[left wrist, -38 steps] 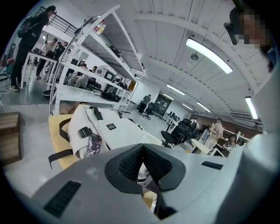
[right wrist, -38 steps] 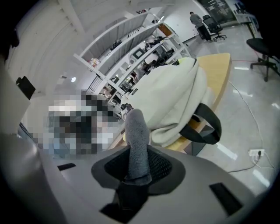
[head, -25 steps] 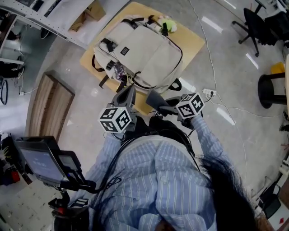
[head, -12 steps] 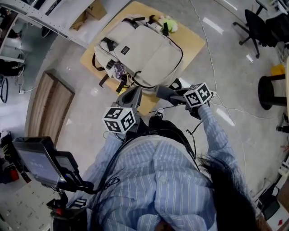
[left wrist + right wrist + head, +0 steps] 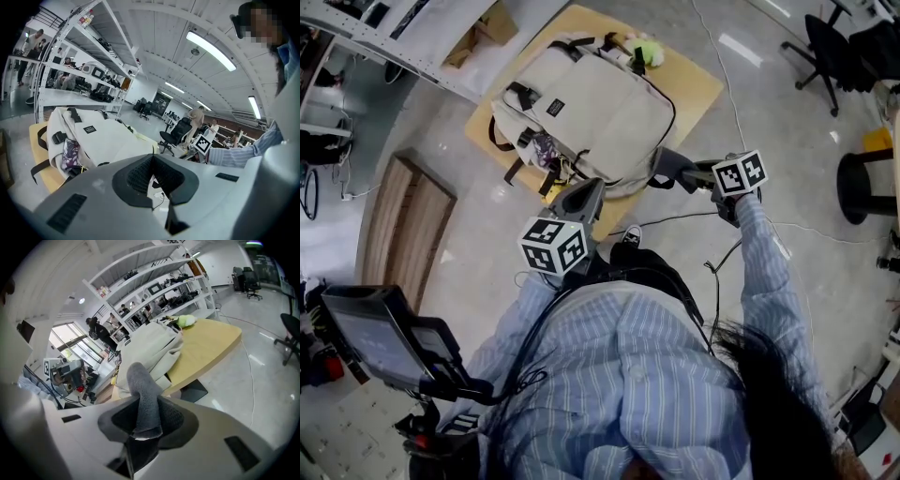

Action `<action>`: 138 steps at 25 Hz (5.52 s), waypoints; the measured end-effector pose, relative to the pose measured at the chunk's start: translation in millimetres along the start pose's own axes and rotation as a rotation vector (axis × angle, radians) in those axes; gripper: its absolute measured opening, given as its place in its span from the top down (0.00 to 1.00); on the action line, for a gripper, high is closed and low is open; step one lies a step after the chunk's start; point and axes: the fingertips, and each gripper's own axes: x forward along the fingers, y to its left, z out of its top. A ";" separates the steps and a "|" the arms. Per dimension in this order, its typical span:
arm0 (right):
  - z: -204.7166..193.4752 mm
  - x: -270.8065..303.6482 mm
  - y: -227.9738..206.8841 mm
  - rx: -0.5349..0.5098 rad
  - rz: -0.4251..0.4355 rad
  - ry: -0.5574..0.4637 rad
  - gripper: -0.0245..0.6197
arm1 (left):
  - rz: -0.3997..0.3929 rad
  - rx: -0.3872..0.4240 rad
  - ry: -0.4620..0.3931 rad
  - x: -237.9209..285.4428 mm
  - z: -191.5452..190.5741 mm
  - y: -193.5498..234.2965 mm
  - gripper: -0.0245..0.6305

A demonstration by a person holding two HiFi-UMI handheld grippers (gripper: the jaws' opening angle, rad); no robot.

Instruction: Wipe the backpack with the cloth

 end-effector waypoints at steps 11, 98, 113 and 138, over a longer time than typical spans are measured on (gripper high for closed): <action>39.6 -36.5 -60.7 0.055 -0.103 -0.083 0.80 | 0.025 -0.005 0.001 0.0 8.8 6.1 0.96; 497.5 270.9 2.7 -0.265 -0.358 0.285 0.80 | 0.030 -0.187 -0.068 -38.7 148.0 369.3 0.96; 443.0 327.6 127.5 -0.380 -0.128 0.412 0.80 | 0.051 -0.185 -0.089 -54.2 144.7 379.4 0.96; 390.7 277.9 228.9 -0.334 0.069 0.201 0.80 | 0.026 -0.212 -0.106 -56.8 154.1 384.1 0.96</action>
